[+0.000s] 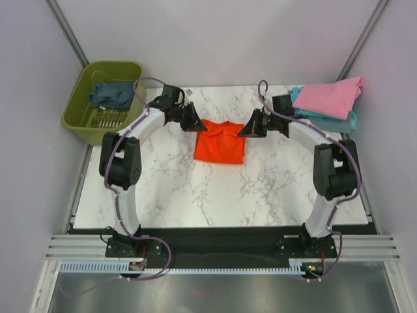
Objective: Fold and stack the t-shirts
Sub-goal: Fold the tshirt
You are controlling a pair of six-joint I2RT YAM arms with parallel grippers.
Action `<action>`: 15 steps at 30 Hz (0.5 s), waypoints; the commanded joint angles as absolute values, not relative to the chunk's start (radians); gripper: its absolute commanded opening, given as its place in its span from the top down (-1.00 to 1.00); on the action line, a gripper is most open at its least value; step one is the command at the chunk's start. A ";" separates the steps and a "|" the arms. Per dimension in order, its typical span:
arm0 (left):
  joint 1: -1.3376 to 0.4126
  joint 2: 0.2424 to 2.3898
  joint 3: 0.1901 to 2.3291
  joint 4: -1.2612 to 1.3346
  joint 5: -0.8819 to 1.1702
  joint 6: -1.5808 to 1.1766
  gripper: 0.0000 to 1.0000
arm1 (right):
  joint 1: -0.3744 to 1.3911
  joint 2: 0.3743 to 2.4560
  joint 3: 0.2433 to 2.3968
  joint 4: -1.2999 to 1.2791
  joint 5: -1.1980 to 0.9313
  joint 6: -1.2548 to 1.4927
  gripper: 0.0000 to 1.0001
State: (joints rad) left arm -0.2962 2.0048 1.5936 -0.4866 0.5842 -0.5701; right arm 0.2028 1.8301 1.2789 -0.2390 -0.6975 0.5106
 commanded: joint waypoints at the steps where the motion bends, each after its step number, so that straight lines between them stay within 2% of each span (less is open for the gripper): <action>1: -0.296 2.127 1.768 -0.410 0.592 -0.537 0.95 | 0.180 1.946 1.421 -0.170 -0.667 0.488 0.96; 2: -0.296 2.146 1.796 -0.403 0.583 -0.529 0.77 | 0.175 1.971 1.449 -0.170 -0.648 0.483 0.68; 3: -0.299 2.163 1.845 -0.400 0.546 -0.513 0.46 | 0.172 2.011 1.507 -0.172 -0.646 0.479 0.39; 4: -0.298 2.174 1.865 -0.405 0.526 -0.503 -0.19 | 0.169 2.028 1.538 -0.172 -0.647 0.465 0.14; 5: -0.299 2.180 1.884 -0.416 0.508 -0.494 -0.37 | 0.166 2.040 1.566 -0.170 -0.650 0.457 -0.21; 7: -0.299 2.166 1.916 -0.420 0.520 -0.460 -0.56 | 0.158 2.033 1.621 -0.176 -0.644 0.442 -0.37; 10: -0.299 2.097 1.905 -0.420 0.511 -0.463 -0.72 | 0.152 1.971 1.632 -0.181 -0.660 0.431 -0.42; 15: -0.291 2.055 1.850 -0.448 0.508 -0.442 -0.77 | 0.164 1.919 1.553 -0.147 -0.742 0.481 -0.40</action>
